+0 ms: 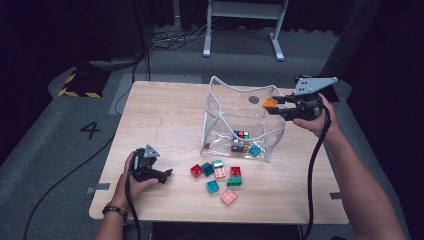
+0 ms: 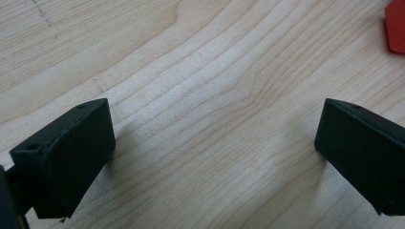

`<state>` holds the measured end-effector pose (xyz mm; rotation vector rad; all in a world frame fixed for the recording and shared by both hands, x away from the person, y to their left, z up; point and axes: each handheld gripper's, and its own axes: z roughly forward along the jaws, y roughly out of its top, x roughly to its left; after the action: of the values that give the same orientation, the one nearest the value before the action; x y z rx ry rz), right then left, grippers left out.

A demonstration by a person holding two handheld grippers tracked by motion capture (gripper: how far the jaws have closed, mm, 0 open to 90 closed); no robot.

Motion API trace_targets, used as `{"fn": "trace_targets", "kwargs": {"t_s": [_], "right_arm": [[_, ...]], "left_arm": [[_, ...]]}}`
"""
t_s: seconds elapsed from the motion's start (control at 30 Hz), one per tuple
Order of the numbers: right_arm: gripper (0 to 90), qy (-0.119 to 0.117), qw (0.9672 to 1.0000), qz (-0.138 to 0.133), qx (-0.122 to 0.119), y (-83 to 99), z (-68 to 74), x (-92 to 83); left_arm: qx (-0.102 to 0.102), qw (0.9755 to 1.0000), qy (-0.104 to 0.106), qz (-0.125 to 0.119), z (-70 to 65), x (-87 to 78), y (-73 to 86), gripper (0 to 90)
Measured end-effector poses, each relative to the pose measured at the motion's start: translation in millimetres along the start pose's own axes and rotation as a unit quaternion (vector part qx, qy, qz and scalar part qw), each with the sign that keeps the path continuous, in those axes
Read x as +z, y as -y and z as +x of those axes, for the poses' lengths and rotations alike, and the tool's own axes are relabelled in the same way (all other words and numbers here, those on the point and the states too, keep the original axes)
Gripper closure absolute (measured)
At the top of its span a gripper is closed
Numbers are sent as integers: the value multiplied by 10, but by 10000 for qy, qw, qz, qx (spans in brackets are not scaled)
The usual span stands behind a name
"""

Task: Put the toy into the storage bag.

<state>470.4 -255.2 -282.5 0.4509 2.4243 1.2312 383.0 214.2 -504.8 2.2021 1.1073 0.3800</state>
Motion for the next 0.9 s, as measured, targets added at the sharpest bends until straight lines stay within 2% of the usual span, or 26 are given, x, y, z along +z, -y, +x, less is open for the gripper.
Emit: {"fn": "trace_targets", "kwargs": {"t_s": [0.3, 0.43, 0.5, 0.6, 0.67, 0.73, 0.8, 0.83, 0.9], "right_arm": [[595, -30, 9982, 592, 12, -81, -138, 360], [594, -123, 9964, 839, -2, -90, -179, 508], [594, -178, 9939, 1080, -118, -97, -179, 591], [594, -242, 9868, 1552, -384, -108, -150, 692], [594, -398, 9837, 1701, -428, -94, -130, 741], [594, -508, 9792, 1921, -412, -69, -123, 787], [594, -565, 9715, 2228, -586, -44, -130, 833], [594, -592, 9668, 2417, -574, -26, -126, 851], [594, -639, 9604, 2651, -570, 0, -119, 870]], "left_arm": [[4, 10000, -7, 0, 0, -1, 0, 3], [0, 10000, 2, 0, 0, 0, 0, 3], [0, 10000, -1, 0, 0, 0, 0, 3], [1, 10000, 2, 0, 0, 0, 0, 3], [2, 10000, 2, 1, 1, 0, 0, 3], [0, 10000, 2, 0, 0, 0, 0, 3], [-1, 10000, 2, 0, 0, 0, 0, 3], [7, 10000, -7, -2, 1, 0, 0, 3], [2, 10000, -4, 0, 0, -1, 0, 3]]}}
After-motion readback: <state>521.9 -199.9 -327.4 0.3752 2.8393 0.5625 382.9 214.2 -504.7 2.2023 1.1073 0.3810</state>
